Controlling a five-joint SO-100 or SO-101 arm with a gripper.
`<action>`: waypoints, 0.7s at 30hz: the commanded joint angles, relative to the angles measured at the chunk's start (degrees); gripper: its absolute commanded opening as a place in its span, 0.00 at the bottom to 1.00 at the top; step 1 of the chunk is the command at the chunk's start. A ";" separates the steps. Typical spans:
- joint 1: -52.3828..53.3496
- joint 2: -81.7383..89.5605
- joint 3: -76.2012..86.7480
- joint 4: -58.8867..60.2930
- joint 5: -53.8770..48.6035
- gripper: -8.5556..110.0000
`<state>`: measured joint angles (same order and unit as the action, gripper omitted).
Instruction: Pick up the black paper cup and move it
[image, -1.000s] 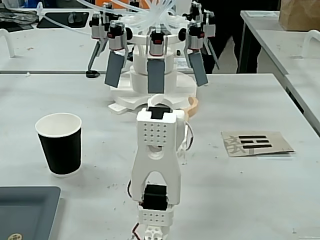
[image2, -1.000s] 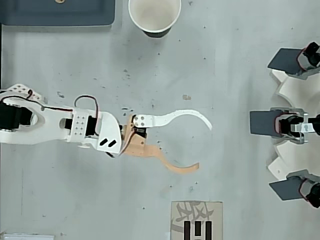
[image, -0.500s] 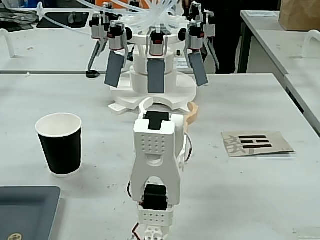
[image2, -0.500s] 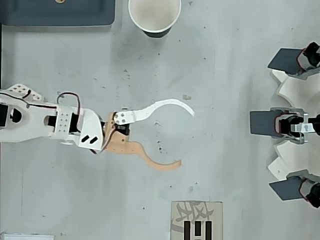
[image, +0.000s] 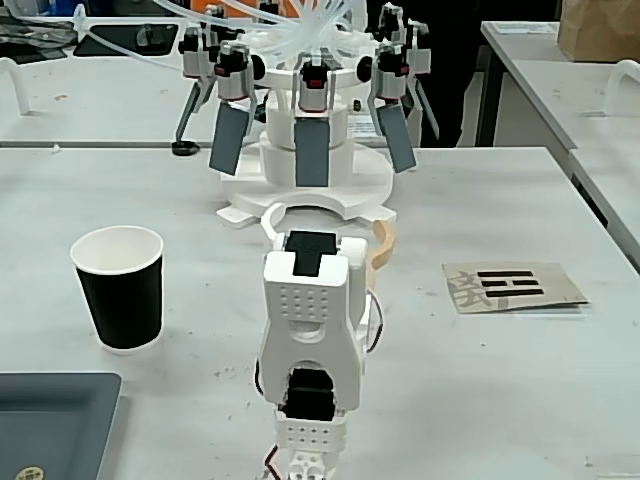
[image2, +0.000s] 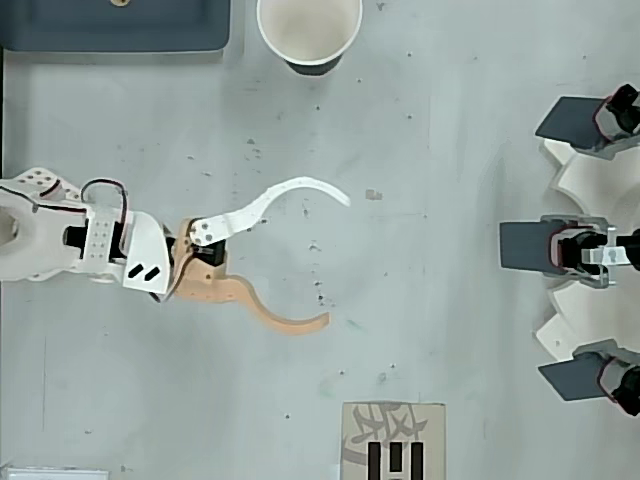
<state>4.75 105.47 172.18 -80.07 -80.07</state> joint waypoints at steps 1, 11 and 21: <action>0.00 2.20 0.70 -3.08 1.58 0.37; -3.08 2.99 6.86 -11.34 5.19 0.41; -11.07 3.16 6.86 -11.51 3.43 0.44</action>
<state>-4.57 105.73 177.89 -90.18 -76.20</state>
